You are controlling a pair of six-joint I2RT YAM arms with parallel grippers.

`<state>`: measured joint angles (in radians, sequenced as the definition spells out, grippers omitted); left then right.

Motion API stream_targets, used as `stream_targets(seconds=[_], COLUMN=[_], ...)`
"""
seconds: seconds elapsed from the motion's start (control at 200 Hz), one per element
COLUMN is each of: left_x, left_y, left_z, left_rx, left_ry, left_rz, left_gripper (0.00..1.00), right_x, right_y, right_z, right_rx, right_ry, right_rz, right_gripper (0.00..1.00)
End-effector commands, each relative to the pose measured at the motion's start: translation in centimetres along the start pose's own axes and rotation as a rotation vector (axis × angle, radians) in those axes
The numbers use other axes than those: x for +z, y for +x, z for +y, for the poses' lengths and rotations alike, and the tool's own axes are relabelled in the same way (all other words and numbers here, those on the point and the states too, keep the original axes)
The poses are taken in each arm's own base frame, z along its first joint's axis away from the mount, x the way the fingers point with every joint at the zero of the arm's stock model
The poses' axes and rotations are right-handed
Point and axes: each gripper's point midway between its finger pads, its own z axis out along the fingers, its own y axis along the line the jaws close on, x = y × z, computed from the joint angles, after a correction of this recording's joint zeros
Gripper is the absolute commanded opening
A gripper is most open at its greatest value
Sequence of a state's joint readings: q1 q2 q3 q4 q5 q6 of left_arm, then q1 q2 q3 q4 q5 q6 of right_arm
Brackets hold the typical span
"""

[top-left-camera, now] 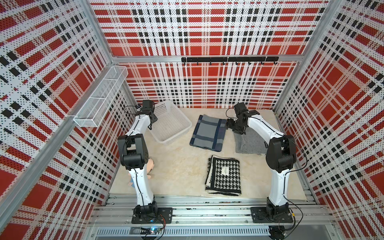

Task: Put the folded scarf in the basket
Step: Adjust the basket at the center of the board.

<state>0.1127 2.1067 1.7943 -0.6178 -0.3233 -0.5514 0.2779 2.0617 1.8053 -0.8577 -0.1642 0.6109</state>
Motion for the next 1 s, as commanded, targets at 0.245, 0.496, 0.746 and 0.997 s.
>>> stream_targets(seconds=[0.245, 0.496, 0.746, 0.997], left_x=[-0.9, 2.0, 1.2, -0.6], left_y=[1.0, 4.1, 6.2, 9.7], left_z=[2.4, 3.1, 1.2, -1.0], left_rx=[0.021, -0.015, -0.03, -0.052], left_ry=[-0.078, -0.057, -0.003, 0.054], left_rz=[0.032, 0.147, 0.178, 0.235], left_gripper=[0.69, 0.47, 0.23, 0.18], right_x=[0.7, 2.4, 5.7, 8.0], right_y=[1.3, 2.5, 5.2, 7.5], right_z=[-0.6, -0.2, 2.0, 2.0], right_rx=[-0.012, -0.023, -0.038, -0.008], right_ry=[0.03, 0.019, -0.047, -0.034], right_rz=[0.037, 0.08, 0.176, 0.245], right_gripper=[0.79, 0.75, 0.65, 0.55])
